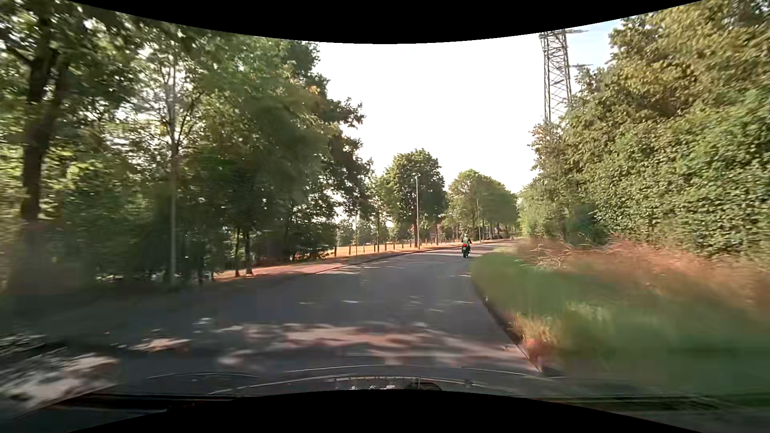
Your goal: Follow the waypoints while adhering to traffic rules and regulations
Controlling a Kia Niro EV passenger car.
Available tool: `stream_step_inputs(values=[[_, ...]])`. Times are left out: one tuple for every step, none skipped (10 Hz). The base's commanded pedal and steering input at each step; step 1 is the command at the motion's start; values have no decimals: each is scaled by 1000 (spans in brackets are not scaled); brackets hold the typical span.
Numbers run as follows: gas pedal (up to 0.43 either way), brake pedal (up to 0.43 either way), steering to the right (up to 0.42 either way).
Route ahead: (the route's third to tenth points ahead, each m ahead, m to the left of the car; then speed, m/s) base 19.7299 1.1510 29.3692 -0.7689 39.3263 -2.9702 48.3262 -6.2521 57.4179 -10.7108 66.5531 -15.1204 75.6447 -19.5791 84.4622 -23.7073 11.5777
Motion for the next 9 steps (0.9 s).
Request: stream_step_inputs(values=[[130, 0, 60], [130, 0, 60], [130, 0, 59], [130, 0, 59], [130, 0, 59], [130, 0, 59], [130, 0, 59], [130, 0, 58], [130, 0, 57]])
